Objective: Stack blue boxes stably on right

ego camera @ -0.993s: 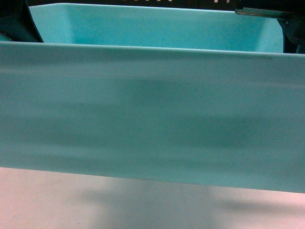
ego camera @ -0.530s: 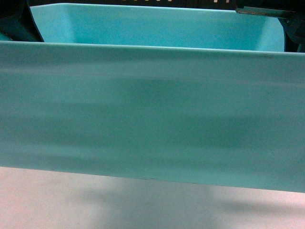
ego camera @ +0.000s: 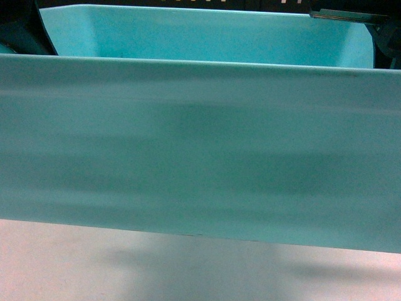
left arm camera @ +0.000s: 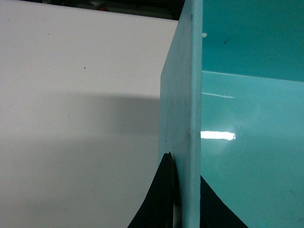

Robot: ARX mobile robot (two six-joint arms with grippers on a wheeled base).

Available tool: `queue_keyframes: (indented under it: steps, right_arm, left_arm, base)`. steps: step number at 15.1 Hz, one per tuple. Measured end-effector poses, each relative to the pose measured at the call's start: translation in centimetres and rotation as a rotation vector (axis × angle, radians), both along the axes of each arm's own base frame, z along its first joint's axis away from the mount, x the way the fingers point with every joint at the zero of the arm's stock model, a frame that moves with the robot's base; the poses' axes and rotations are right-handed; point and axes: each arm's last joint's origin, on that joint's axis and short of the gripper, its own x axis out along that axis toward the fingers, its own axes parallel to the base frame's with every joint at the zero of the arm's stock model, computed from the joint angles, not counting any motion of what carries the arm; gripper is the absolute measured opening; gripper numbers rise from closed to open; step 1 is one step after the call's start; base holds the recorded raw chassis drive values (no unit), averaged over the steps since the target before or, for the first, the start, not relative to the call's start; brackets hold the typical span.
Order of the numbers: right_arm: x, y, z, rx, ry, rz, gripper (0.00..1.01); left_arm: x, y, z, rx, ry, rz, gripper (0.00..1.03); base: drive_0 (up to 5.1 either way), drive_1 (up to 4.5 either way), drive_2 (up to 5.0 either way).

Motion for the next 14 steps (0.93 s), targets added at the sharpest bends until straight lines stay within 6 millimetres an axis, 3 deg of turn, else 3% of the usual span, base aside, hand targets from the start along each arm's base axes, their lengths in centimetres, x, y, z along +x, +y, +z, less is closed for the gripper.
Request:
queue_keyframes:
  steps: [8,14]
  right_arm:
    - [0.00,0.00,0.00,-0.001,0.000,0.000,0.08]
    - [-0.06,-0.02,0.06,0.001,0.001,-0.006,0.08]
  left_arm:
    - [0.06,-0.04,-0.16,0.001,0.004,-0.001,0.02]
    - [0.00,-0.04,-0.09,0.002,0.003,0.000,0.02]
  base:
    - [0.0,-4.26,4.2]
    - [-1.5,-5.81,2.7]
